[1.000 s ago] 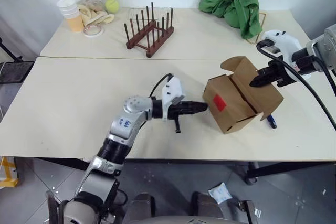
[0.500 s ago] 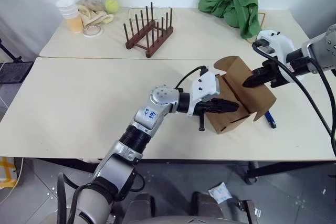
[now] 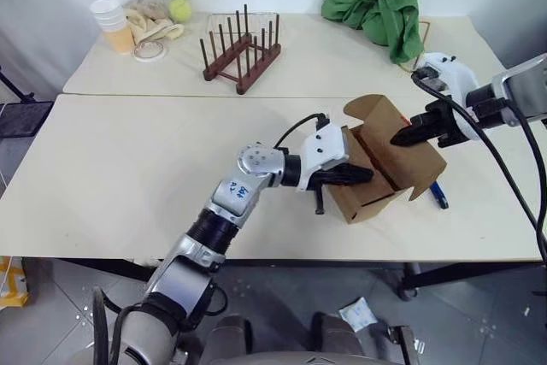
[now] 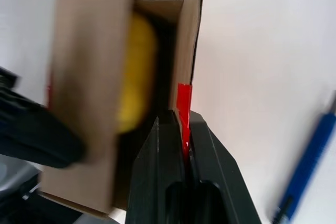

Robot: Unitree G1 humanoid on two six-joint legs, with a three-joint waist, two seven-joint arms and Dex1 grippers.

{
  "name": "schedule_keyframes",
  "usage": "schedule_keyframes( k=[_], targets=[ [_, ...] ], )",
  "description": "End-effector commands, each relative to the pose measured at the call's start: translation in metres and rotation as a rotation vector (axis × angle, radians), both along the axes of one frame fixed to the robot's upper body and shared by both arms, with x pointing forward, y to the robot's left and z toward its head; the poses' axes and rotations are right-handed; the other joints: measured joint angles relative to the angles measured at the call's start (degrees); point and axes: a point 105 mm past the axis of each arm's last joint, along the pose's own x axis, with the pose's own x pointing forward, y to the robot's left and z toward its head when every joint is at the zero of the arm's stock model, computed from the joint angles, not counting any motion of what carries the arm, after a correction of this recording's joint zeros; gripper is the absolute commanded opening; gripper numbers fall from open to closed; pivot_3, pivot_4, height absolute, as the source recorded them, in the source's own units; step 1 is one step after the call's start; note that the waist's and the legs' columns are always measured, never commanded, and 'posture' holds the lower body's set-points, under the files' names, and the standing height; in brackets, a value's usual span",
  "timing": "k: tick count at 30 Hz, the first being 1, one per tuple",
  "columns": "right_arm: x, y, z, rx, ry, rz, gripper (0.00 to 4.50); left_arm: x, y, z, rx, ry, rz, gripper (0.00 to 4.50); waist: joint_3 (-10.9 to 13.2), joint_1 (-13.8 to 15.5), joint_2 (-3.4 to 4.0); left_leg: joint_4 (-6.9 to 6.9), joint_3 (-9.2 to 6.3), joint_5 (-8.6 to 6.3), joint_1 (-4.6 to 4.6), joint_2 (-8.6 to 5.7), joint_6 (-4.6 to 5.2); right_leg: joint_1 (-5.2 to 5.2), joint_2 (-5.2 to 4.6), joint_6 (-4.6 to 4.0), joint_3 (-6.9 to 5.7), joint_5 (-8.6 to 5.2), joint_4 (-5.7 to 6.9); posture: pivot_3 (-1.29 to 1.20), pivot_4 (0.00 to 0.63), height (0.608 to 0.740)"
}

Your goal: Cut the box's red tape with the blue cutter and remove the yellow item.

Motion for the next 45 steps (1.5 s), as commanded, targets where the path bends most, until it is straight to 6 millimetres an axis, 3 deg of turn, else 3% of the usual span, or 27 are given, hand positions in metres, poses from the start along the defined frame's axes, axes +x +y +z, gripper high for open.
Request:
schedule_keyframes(
  k=[1, 8, 15, 28, 40, 41, 45],
  targets=[
    [-0.001, -0.011, -0.003, -0.024, 0.004, -0.042, 0.01, 0.006, 0.018, -0.032, 0.090, 0.109, 0.081, 0.00, 0.0, 0.0, -0.01, 0.00, 0.00, 0.00, 0.03, 0.00, 0.00, 0.03, 0.00, 0.00, 0.01, 0.00, 0.00, 0.00, 0.150, 0.740],
    [0.001, -0.032, -0.023, -0.110, 0.007, -0.046, 0.01, 0.013, 0.036, -0.038, 0.077, 0.152, 0.202, 0.00, -0.1, 0.0, -0.11, 0.05, -0.01, 0.00, 0.08, 0.00, 0.01, 0.10, 0.00, 0.00, 0.01, 0.00, 0.01, 0.00, 0.150, 0.740],
    [0.001, -0.033, -0.033, -0.121, 0.020, -0.009, 0.01, 0.009, 0.050, -0.041, 0.096, 0.183, 0.246, 0.00, -0.1, -0.1, -0.10, 0.04, 0.00, 0.00, 0.13, 0.01, 0.00, 0.10, 0.01, -0.01, 0.03, 0.00, 0.07, 0.00, 0.150, 0.740],
    [-0.005, 0.004, -0.038, -0.073, 0.024, 0.072, 0.01, 0.005, 0.091, -0.044, 0.118, 0.210, 0.372, 0.00, -0.1, 0.3, -0.07, 0.09, -0.01, 0.00, 0.06, 0.01, 0.00, 0.07, 0.01, -0.01, 0.05, 0.00, 0.07, 0.00, 0.150, 0.740],
    [-0.003, 0.010, -0.039, -0.066, 0.002, 0.071, 0.01, 0.009, 0.088, -0.029, 0.050, 0.165, 0.378, 0.00, -0.1, -0.1, -0.07, 0.02, -0.06, 0.00, -0.02, -0.01, 0.00, -0.01, 0.01, -0.01, -0.02, 0.00, 0.06, 0.00, 0.150, 0.740],
    [-0.003, 0.009, -0.041, -0.064, 0.006, 0.064, 0.00, 0.009, 0.090, -0.030, 0.065, 0.165, 0.383, 0.19, -0.1, -0.1, -0.07, 0.02, -0.06, 0.00, -0.02, -0.01, 0.00, -0.01, 0.01, -0.01, -0.02, 0.00, 0.07, 0.00, 0.150, 0.740],
    [-0.003, 0.008, -0.043, -0.016, -0.022, 0.071, 0.98, 0.006, 0.103, -0.032, 0.135, 0.129, 0.358, 1.14, -0.1, -0.1, -0.07, 0.02, -0.05, 0.00, -0.02, -0.01, 0.00, -0.01, 0.00, -0.01, -0.02, 0.00, 0.07, 0.00, 0.150, 0.740]
  ],
)
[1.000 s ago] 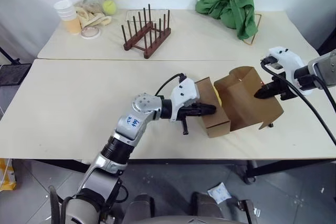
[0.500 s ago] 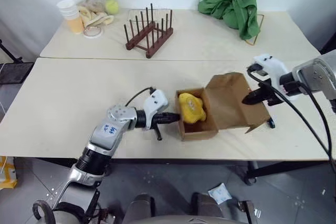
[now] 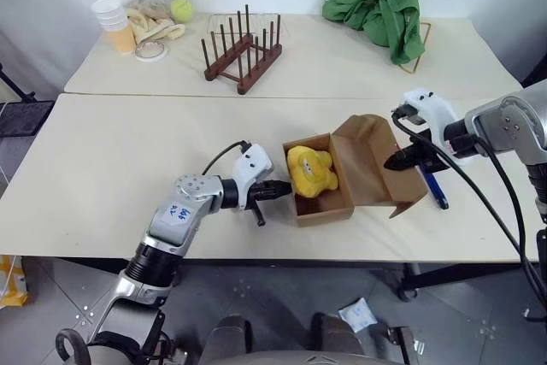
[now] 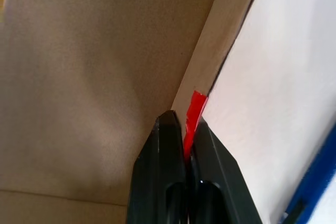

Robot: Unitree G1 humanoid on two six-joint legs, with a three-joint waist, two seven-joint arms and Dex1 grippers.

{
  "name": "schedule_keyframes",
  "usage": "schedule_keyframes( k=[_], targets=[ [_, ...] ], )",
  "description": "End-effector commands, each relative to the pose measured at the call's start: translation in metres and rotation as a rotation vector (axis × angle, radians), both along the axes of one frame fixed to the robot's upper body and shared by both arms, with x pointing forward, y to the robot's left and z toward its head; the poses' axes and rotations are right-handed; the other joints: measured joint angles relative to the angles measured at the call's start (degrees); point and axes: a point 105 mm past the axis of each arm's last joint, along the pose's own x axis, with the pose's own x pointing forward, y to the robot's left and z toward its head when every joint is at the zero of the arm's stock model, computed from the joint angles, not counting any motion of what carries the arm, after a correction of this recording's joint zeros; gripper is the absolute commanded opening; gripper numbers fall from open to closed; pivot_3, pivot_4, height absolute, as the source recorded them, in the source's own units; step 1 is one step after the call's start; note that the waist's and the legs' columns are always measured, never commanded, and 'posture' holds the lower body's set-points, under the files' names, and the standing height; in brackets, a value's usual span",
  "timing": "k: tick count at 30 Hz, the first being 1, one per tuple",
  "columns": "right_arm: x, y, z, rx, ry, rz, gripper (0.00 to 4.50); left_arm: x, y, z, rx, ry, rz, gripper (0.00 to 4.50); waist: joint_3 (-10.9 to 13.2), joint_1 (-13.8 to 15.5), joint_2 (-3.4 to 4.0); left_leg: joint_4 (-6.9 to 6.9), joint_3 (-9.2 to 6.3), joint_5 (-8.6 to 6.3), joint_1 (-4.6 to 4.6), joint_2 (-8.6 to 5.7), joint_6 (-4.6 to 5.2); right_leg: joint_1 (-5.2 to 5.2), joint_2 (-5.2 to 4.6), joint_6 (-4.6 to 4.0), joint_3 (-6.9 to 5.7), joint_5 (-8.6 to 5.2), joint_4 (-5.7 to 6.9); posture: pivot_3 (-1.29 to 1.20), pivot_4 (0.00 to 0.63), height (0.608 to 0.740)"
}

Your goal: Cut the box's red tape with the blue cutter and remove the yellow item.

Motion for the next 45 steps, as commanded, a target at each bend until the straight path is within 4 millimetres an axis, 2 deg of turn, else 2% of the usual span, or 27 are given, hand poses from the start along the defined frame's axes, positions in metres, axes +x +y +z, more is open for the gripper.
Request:
schedule_keyframes(
  k=[1, 5, 7, 10, 11, 13, 16, 18, 20, 22, 25, 26, 28, 30, 33, 35, 36, 38, 40, 42, 45],
  targets=[
    [0.000, 0.005, 0.012, 0.068, -0.078, 0.040, 1.33, -0.007, 0.001, 0.018, 0.020, -0.088, -0.076, 1.49, 0.0, -0.1, 0.00, 0.00, 0.01, 0.00, 0.00, 0.00, 0.00, 0.00, 0.00, 0.00, 0.01, 0.00, 0.00, 0.00, 0.150, 0.740],
    [0.005, -0.001, 0.019, 0.122, -0.189, 0.068, 2.68, 0.000, 0.025, 0.021, 0.046, -0.121, -0.049, 2.66, 0.0, 0.0, 0.00, 0.01, 0.01, 0.00, 0.00, 0.00, 0.00, 0.00, 0.00, 0.00, 0.00, 0.00, 0.01, 0.00, 0.150, 0.740],
    [0.001, -0.017, 0.037, 0.162, -0.419, 0.210, 3.40, -0.003, 0.062, 0.030, -0.005, -0.100, -0.044, 3.28, 0.0, 0.2, -0.08, -0.03, 0.00, 0.00, 0.00, 0.00, 0.00, 0.01, 0.00, 0.00, -0.02, 0.00, -0.05, 0.00, 0.150, 0.740],
    [-0.013, -0.031, 0.045, 0.175, -0.527, 0.306, 4.42, -0.010, 0.104, 0.028, 0.013, -0.133, -0.003, 4.18, 0.1, -0.1, -0.05, -0.10, 0.10, 0.00, 0.01, 0.00, 0.00, -0.04, 0.00, 0.01, -0.02, 0.00, -0.09, 0.00, 0.150, 0.740],
    [-0.021, -0.034, 0.048, 0.173, -0.571, 0.370, 4.50, -0.016, 0.121, 0.027, -0.005, -0.123, 0.031, 4.49, 0.1, -0.3, -0.04, -0.14, 0.13, 0.00, 0.02, 0.00, 0.00, -0.05, 0.00, 0.01, -0.02, 0.00, -0.12, 0.00, 0.150, 0.740],
    [-0.034, -0.039, 0.054, 0.183, -0.655, 0.466, 4.50, -0.026, 0.143, 0.029, -0.047, -0.128, 0.076, 4.49, 0.1, -0.7, -0.04, -0.23, 0.21, 0.00, 0.14, 0.03, 0.00, -0.04, -0.01, 0.01, -0.02, 0.00, -0.09, 0.00, 0.150, 0.740],
    [-0.045, -0.045, 0.068, 0.283, -0.800, 0.500, 4.50, -0.039, 0.177, 0.022, -0.044, -0.122, 0.155, 4.49, 0.1, -1.3, -0.05, -0.17, 0.23, 0.00, 0.17, 0.08, 0.00, 0.00, -0.01, 0.00, -0.04, 0.00, -0.06, 0.00, 0.150, 0.740],
    [-0.049, -0.044, 0.072, 0.309, -0.865, 0.525, 4.50, -0.043, 0.192, 0.017, -0.023, -0.114, 0.191, 4.49, 0.1, -1.4, -0.05, -0.09, 0.23, 0.00, 0.23, 0.10, 0.00, 0.07, 0.00, 0.00, -0.04, 0.00, -0.01, 0.00, 0.150, 0.740],
    [-0.056, -0.039, 0.066, 0.294, -0.881, 0.592, 4.50, -0.052, 0.206, 0.018, -0.052, -0.112, 0.212, 4.49, 0.1, -1.4, -0.05, -0.07, 0.27, 0.00, 0.31, 0.11, 0.00, 0.12, 0.00, -0.01, -0.02, 0.01, 0.00, 0.00, 0.150, 0.740],
    [-0.071, -0.035, 0.047, 0.272, -0.803, 0.713, 4.50, -0.055, 0.226, 0.013, -0.031, -0.092, 0.306, 4.49, 0.1, -1.0, -0.05, -0.09, 0.27, -0.01, 0.32, 0.11, 0.00, 0.13, 0.00, -0.01, 0.00, 0.01, -0.01, 0.00, 0.150, 0.740],
    [-0.086, -0.020, 0.036, 0.279, -0.834, 0.798, 4.50, -0.074, 0.253, 0.005, -0.109, 0.026, 0.382, 4.49, 0.1, -1.3, -0.05, -0.13, 0.30, -0.06, 0.34, 0.12, 0.00, 0.12, 0.00, -0.01, -0.01, 0.01, 0.00, 0.00, 0.150, 0.740],
    [-0.091, -0.017, 0.030, 0.285, -0.821, 0.808, 4.50, -0.083, 0.255, 0.002, -0.099, 0.068, 0.366, 4.49, 0.1, -1.3, -0.06, -0.17, 0.29, -0.06, 0.36, 0.12, 0.00, 0.12, 0.00, -0.01, -0.02, 0.01, 0.01, 0.00, 0.150, 0.740],
    [-0.100, -0.014, 0.024, 0.260, -0.805, 0.834, 4.50, -0.088, 0.242, 0.009, -0.101, 0.118, 0.291, 4.49, 0.1, -1.3, -0.06, -0.23, 0.33, -0.07, 0.45, 0.15, -0.02, 0.12, 0.00, -0.01, -0.03, 0.00, 0.06, 0.00, 0.150, 0.740],
    [-0.101, -0.015, 0.027, 0.232, -0.823, 0.829, 4.50, -0.085, 0.221, 0.024, -0.113, 0.116, 0.202, 4.49, 0.1, -0.8, -0.09, -0.19, 0.34, -0.08, 0.53, 0.15, -0.02, 0.23, 0.00, -0.02, -0.02, 0.00, 0.05, 0.00, 0.150, 0.740],
    [-0.097, -0.017, 0.041, 0.219, -0.847, 0.786, 4.50, -0.069, 0.169, 0.047, -0.063, 0.050, 0.014, 4.49, 0.1, 0.7, -0.10, -0.03, 0.32, -0.11, 0.81, 0.16, 0.03, 0.72, 0.00, -0.04, -0.01, 0.00, -0.09, 0.00, 0.150, 0.740],
    [-0.098, -0.016, 0.040, 0.228, -0.800, 0.770, 4.50, -0.054, 0.138, 0.057, -0.038, 0.068, -0.019, 4.49, 0.1, 1.0, -0.12, -0.02, 0.28, -0.14, 0.99, 0.16, 0.05, 1.00, 0.00, -0.07, -0.01, 0.01, -0.22, 0.00, 0.150, 0.740],
    [-0.101, -0.014, 0.039, 0.232, -0.776, 0.780, 4.50, -0.045, 0.115, 0.065, -0.010, 0.086, -0.050, 4.49, 0.1, 1.3, -0.13, -0.02, 0.27, -0.15, 1.01, 0.16, 0.05, 1.01, 0.00, -0.07, -0.01, 0.01, -0.21, 0.00, 0.150, 0.740],
    [-0.105, -0.010, 0.039, 0.248, -0.750, 0.787, 4.50, -0.042, 0.073, 0.085, 0.037, 0.056, -0.186, 4.49, 0.1, 1.5, -0.19, -0.03, 0.26, -0.19, 1.01, 0.14, 0.03, 0.95, 0.02, -0.06, -0.02, 0.01, -0.10, 0.00, 0.150, 0.740],
    [-0.105, -0.007, 0.043, 0.249, -0.774, 0.786, 4.50, -0.042, 0.042, 0.098, 0.055, 0.019, -0.306, 4.49, 0.1, 1.5, -0.19, -0.03, 0.30, -0.22, 1.00, 0.13, 0.05, 0.92, 0.02, -0.04, -0.03, 0.02, -0.06, 0.00, 0.150, 0.740],
    [-0.104, -0.005, 0.048, 0.251, -0.804, 0.779, 4.50, -0.025, 0.014, 0.097, 0.128, 0.009, -0.311, 4.49, 0.1, 1.1, -0.19, -0.05, 0.37, -0.26, 1.05, 0.13, 0.04, 0.91, 0.02, -0.04, -0.02, 0.02, -0.09, 0.00, 0.150, 0.740],
    [-0.105, -0.001, 0.050, 0.256, -0.798, 0.773, 4.50, -0.005, -0.016, 0.090, 0.228, -0.019, -0.315, 4.49, 0.1, 0.7, -0.19, -0.10, 0.43, -0.27, 1.05, 0.12, 0.06, 0.93, 0.03, -0.04, -0.04, 0.02, -0.23, 0.00, 0.150, 0.740]
  ],
)
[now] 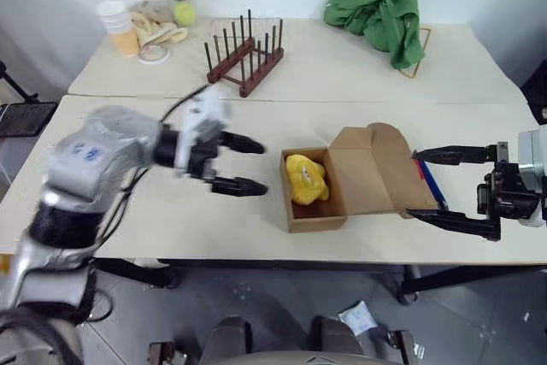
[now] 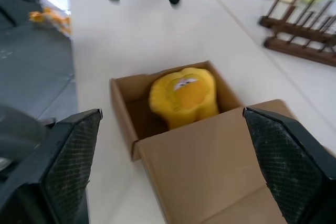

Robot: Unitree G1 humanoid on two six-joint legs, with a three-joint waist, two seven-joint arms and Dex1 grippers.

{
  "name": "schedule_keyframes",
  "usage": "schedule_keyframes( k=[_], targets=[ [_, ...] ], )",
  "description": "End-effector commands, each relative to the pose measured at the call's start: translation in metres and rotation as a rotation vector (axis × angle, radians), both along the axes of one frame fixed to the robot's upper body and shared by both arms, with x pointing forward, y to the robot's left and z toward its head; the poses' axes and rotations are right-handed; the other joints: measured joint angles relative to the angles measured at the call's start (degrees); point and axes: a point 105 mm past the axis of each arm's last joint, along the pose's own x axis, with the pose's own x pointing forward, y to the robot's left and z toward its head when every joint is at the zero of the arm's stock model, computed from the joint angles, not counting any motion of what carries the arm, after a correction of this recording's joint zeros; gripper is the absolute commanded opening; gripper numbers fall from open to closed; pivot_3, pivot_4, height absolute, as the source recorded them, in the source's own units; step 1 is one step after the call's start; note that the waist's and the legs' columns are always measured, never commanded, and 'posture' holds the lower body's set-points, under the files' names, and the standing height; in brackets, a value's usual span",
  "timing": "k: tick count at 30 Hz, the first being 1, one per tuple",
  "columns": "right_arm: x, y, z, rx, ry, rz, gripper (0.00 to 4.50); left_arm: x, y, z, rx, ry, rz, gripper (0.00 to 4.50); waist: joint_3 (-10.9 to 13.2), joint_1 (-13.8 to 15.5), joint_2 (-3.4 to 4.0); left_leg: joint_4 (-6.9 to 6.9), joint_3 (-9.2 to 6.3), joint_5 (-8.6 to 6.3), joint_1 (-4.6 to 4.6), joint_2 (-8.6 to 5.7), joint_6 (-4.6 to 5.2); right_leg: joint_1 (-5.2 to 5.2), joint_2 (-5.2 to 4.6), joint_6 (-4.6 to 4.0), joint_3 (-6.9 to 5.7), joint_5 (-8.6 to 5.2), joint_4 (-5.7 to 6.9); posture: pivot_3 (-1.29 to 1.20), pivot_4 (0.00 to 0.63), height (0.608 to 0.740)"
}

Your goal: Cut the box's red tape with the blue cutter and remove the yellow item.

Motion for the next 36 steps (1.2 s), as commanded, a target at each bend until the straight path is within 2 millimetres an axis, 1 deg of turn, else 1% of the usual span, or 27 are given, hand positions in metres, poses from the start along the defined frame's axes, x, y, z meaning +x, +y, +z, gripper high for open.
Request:
schedule_keyframes(
  k=[1, 3, 6, 8, 10, 11, 13, 16, 22, 29, 31, 32, 35, 36],
  targets=[
    [-0.006, 0.007, 0.009, -0.009, -0.029, 0.010, 4.50, 0.021, -0.018, -0.014, 0.115, -0.044, 0.029, 4.49, 0.0, -0.3, 0.00, 0.00, 0.01, 0.00, -0.01, 0.00, 0.00, 0.00, 0.01, 0.00, 0.00, 0.00, -0.04, 0.00, 0.150, 0.740],
    [-0.008, 0.008, 0.008, -0.013, -0.026, -0.002, 4.50, 0.028, -0.029, -0.021, 0.169, -0.075, 0.008, 4.49, 0.0, -0.5, -0.04, -0.02, 0.01, 0.00, -0.02, 0.00, 0.00, -0.01, 0.01, 0.00, 0.01, 0.00, -0.07, 0.00, 0.150, 0.740],
    [-0.013, 0.008, 0.007, -0.011, -0.012, -0.022, 4.50, 0.042, -0.044, -0.037, 0.279, -0.152, -0.004, 4.49, 0.1, -0.4, -0.06, -0.01, 0.02, 0.00, -0.07, 0.00, 0.02, -0.04, 0.01, 0.00, 0.01, 0.00, -0.11, 0.00, 0.150, 0.740],
    [-0.018, 0.009, 0.007, -0.010, -0.017, -0.041, 4.50, 0.049, -0.054, -0.041, 0.306, -0.198, -0.010, 4.49, 0.1, -0.2, -0.06, 0.00, 0.03, -0.01, -0.11, 0.00, 0.02, -0.04, 0.01, 0.00, 0.00, 0.00, -0.20, 0.00, 0.150, 0.740],
    [-0.023, 0.009, 0.008, -0.002, -0.020, -0.064, 4.50, 0.070, -0.068, -0.038, 0.277, -0.284, 0.064, 4.49, 0.1, 0.6, -0.14, 0.08, 0.03, -0.02, -0.16, 0.00, 0.05, -0.03, 0.01, 0.00, 0.00, 0.00, -0.23, 0.00, 0.150, 0.740],
    [-0.024, 0.010, 0.007, 0.004, -0.020, -0.074, 4.50, 0.071, -0.070, -0.043, 0.301, -0.277, 0.053, 4.49, 0.1, 1.1, -0.17, 0.12, 0.04, -0.03, -0.16, 0.00, 0.07, -0.02, 0.01, 0.00, 0.01, 0.00, -0.27, 0.00, 0.150, 0.740],
    [-0.026, 0.011, 0.006, 0.002, -0.018, -0.089, 4.50, 0.063, -0.071, -0.052, 0.327, -0.211, -0.015, 4.49, 0.1, 1.0, -0.21, 0.16, 0.04, -0.02, -0.19, 0.00, 0.10, 0.00, 0.01, 0.02, 0.01, 0.01, -0.30, 0.00, 0.150, 0.740],
    [-0.028, 0.011, 0.003, 0.002, -0.003, -0.098, 4.50, 0.062, -0.074, -0.053, 0.345, -0.206, -0.053, 3.95, 0.1, 0.9, -0.20, 0.12, 0.04, -0.02, -0.17, 0.00, 0.10, -0.01, 0.01, 0.02, 0.01, 0.01, -0.29, 0.00, 0.150, 0.740],
    [-0.027, 0.010, 0.002, 0.009, 0.000, -0.104, 4.50, 0.064, -0.080, -0.043, 0.363, -0.230, -0.087, 2.22, 0.1, 1.0, -0.21, 0.16, 0.05, -0.02, -0.17, 0.00, 0.10, 0.01, 0.01, 0.02, 0.01, 0.01, -0.28, 0.00, 0.150, 0.740],
    [-0.024, 0.009, -0.003, 0.023, 0.009, -0.112, 4.50, 0.061, -0.085, -0.030, 0.286, -0.204, -0.102, 0.30, 0.2, 1.0, -0.23, 0.14, 0.04, -0.03, -0.19, 0.00, 0.11, -0.01, 0.01, 0.02, 0.00, 0.01, -0.29, 0.00, 0.150, 0.740],
    [-0.023, 0.008, -0.005, 0.027, 0.011, -0.116, 4.50, 0.061, -0.088, -0.025, 0.230, -0.187, -0.088, 0.01, 0.2, 1.0, -0.23, 0.13, 0.04, -0.03, -0.19, 0.00, 0.11, -0.01, 0.01, 0.02, 0.00, 0.01, -0.29, 0.00, 0.150, 0.740],
    [-0.022, 0.007, -0.006, 0.029, 0.013, -0.119, 4.50, 0.060, -0.089, -0.022, 0.197, -0.183, -0.092, 0.00, 0.2, 1.0, -0.23, 0.13, 0.04, -0.03, -0.19, 0.00, 0.11, -0.02, 0.01, 0.02, 0.00, 0.01, -0.29, 0.00, 0.150, 0.740],
    [-0.019, 0.006, -0.008, 0.046, 0.007, -0.126, 4.50, 0.052, -0.097, -0.003, -0.011, -0.101, -0.107, 0.00, 0.2, 1.0, -0.23, 0.14, 0.04, -0.03, -0.19, 0.00, 0.11, -0.01, 0.01, 0.02, 0.00, 0.01, -0.28, 0.00, 0.150, 0.740],
    [-0.018, 0.006, -0.008, 0.052, 0.000, -0.127, 4.50, 0.051, -0.097, 0.004, -0.091, -0.035, -0.099, 0.00, 0.2, 1.0, -0.23, 0.15, 0.04, -0.03, -0.19, 0.00, 0.11, -0.01, 0.01, 0.02, 0.00, 0.01, -0.28, 0.00, 0.150, 0.740]
  ],
)
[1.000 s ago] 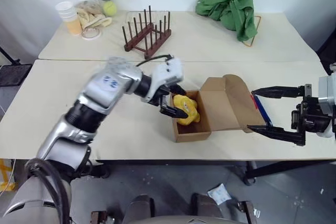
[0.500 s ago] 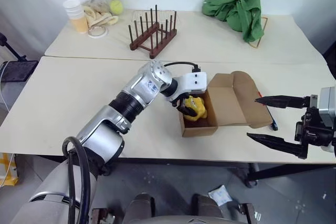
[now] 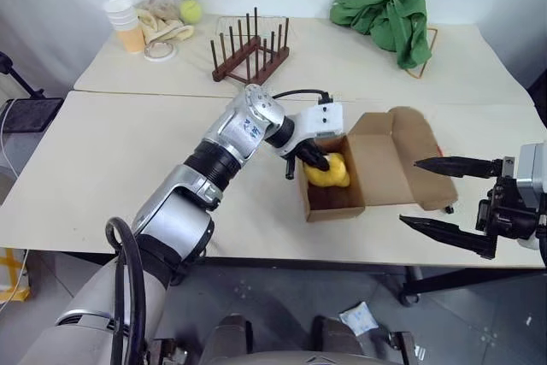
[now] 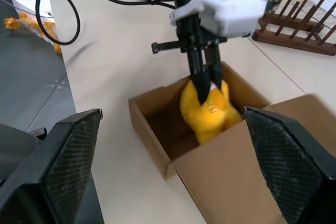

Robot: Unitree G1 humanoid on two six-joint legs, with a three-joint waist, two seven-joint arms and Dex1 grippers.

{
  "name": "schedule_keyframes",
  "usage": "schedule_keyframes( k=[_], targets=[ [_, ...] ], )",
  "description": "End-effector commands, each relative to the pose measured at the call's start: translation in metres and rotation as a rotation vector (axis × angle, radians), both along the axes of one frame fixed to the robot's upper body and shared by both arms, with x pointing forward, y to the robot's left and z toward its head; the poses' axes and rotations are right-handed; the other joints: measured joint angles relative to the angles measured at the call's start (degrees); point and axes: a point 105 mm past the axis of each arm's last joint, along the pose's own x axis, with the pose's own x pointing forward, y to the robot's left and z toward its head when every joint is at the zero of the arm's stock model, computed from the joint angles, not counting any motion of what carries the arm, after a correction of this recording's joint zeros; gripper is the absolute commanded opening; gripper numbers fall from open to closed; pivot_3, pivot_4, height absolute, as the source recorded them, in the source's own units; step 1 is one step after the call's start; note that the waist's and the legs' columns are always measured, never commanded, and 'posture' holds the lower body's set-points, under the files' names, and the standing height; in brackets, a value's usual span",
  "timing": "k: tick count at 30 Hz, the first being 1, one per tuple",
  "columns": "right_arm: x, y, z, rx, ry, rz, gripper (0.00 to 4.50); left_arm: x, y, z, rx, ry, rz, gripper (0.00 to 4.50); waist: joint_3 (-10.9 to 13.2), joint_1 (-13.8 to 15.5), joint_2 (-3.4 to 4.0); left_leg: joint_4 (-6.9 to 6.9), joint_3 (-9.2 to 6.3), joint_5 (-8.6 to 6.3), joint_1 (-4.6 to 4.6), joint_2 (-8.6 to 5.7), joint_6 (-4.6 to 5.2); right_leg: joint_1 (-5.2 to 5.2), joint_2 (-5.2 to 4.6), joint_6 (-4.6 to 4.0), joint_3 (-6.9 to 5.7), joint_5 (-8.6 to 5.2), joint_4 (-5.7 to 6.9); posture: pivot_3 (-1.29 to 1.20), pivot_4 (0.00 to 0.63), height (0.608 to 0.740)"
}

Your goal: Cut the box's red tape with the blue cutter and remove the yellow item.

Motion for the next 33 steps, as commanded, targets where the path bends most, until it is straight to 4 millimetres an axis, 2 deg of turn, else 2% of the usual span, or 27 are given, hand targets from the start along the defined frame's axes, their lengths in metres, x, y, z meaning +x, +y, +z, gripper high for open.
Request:
schedule_keyframes(
  k=[1, 3, 5, 10, 14, 18, 19, 23, 24, 25, 26, 27, 29, 33],
  targets=[
    [0.002, -0.001, 0.005, 0.024, -0.057, -0.008, 4.50, -0.011, -0.008, 0.037, -0.289, 0.140, -0.040, 0.00, 0.0, 0.0, 0.00, 0.00, 0.00, 0.00, 0.00, 0.00, 0.00, 0.00, 0.00, 0.00, 0.00, 0.00, 0.01, 0.00, 0.150, 0.740],
    [0.003, -0.002, 0.005, 0.037, -0.068, -0.013, 4.50, -0.015, -0.005, 0.051, -0.421, 0.226, -0.060, 0.00, 0.0, -0.2, 0.00, -0.01, 0.00, 0.00, 0.00, 0.00, 0.00, -0.01, 0.00, 0.00, 0.00, 0.00, 0.01, 0.00, 0.150, 0.740],
    [0.005, -0.002, 0.003, 0.048, -0.064, -0.016, 4.50, -0.012, 0.009, 0.059, -0.538, 0.304, -0.049, 0.00, 0.0, -0.3, 0.01, -0.02, 0.00, 0.00, 0.02, 0.00, 0.00, -0.01, 0.00, 0.00, -0.01, 0.00, 0.03, 0.00, 0.150, 0.740],
    [0.009, -0.002, 0.003, 0.086, -0.064, -0.015, 4.50, 0.008, 0.040, 0.055, -0.648, 0.394, 0.096, 0.00, 0.0, -0.6, 0.01, -0.04, 0.00, 0.00, 0.07, 0.01, -0.01, -0.01, 0.00, 0.00, -0.01, 0.00, 0.11, 0.00, 0.150, 0.740],
    [0.011, 0.003, 0.006, 0.125, -0.064, 0.005, 4.50, 0.016, 0.069, 0.058, -0.740, 0.455, 0.169, 0.00, 0.0, -0.7, 0.01, -0.03, -0.01, 0.00, 0.06, 0.01, -0.01, -0.01, 0.00, 0.00, -0.01, 0.00, 0.12, 0.00, 0.150, 0.740],
    [0.014, 0.011, 0.010, 0.157, -0.083, 0.033, 4.50, 0.017, 0.116, 0.058, -0.823, 0.527, 0.252, 0.00, 0.0, -1.3, 0.02, -0.04, -0.02, 0.00, 0.08, 0.01, -0.01, -0.01, 0.00, 0.00, -0.01, 0.00, 0.17, 0.00, 0.150, 0.740],
    [0.015, 0.012, 0.010, 0.161, -0.086, 0.039, 4.50, 0.016, 0.122, 0.058, -0.831, 0.540, 0.259, 0.00, 0.0, -1.5, 0.02, -0.06, -0.02, 0.00, 0.10, 0.01, -0.01, -0.02, 0.00, 0.00, -0.01, 0.00, 0.21, 0.00, 0.150, 0.740],
    [0.017, 0.022, 0.009, 0.209, -0.082, 0.072, 4.50, 0.017, 0.172, 0.057, -0.947, 0.585, 0.398, 0.00, 0.0, -1.8, 0.01, -0.08, -0.06, 0.00, 0.12, 0.03, -0.01, -0.02, 0.00, 0.00, -0.03, 0.00, 0.26, 0.00, 0.150, 0.740],
    [0.017, 0.024, 0.009, 0.207, -0.092, 0.079, 4.50, 0.016, 0.180, 0.057, -0.955, 0.541, 0.419, 0.00, 0.0, -1.7, 0.00, -0.08, -0.06, 0.00, 0.13, 0.03, -0.02, -0.02, 0.00, 0.00, -0.03, 0.00, 0.27, 0.00, 0.150, 0.740],
    [0.018, 0.027, 0.012, 0.220, -0.123, 0.086, 4.50, 0.013, 0.197, 0.056, -0.946, 0.404, 0.454, 0.00, 0.0, -1.8, 0.01, -0.07, -0.08, 0.00, 0.12, 0.03, -0.02, -0.02, 0.00, 0.00, -0.04, 0.00, 0.30, 0.00, 0.150, 0.740],
    [0.020, 0.031, 0.016, 0.237, -0.160, 0.100, 4.50, 0.004, 0.220, 0.058, -0.966, 0.254, 0.488, 0.00, 0.0, -1.9, 0.02, -0.08, -0.07, 0.00, 0.14, 0.03, -0.02, -0.02, 0.00, 0.00, -0.04, 0.00, 0.28, 0.00, 0.150, 0.740],
    [0.020, 0.034, 0.019, 0.250, -0.186, 0.111, 4.50, -0.004, 0.236, 0.061, -0.973, 0.147, 0.513, 0.00, 0.0, -2.3, 0.02, -0.10, -0.07, 0.00, 0.16, 0.06, -0.03, -0.02, 0.00, 0.00, -0.03, 0.00, 0.30, 0.00, 0.150, 0.740],
    [0.021, 0.039, 0.019, 0.261, -0.203, 0.135, 4.50, -0.020, 0.262, 0.054, -0.930, -0.002, 0.570, 0.00, 0.0, -2.9, 0.01, -0.13, -0.06, -0.04, 0.20, 0.15, -0.11, -0.05, 0.01, 0.00, -0.06, 0.00, 0.36, 0.00, 0.150, 0.740],
    [0.023, 0.046, 0.006, 0.244, -0.178, 0.185, 4.50, -0.042, 0.306, -0.003, -0.627, -0.123, 0.735, 0.00, 0.0, -3.1, 0.02, -0.13, -0.05, -0.08, 0.24, 0.21, -0.17, -0.03, 0.06, -0.01, -0.19, 0.00, 0.36, 0.00, 0.150, 0.740]
  ],
)
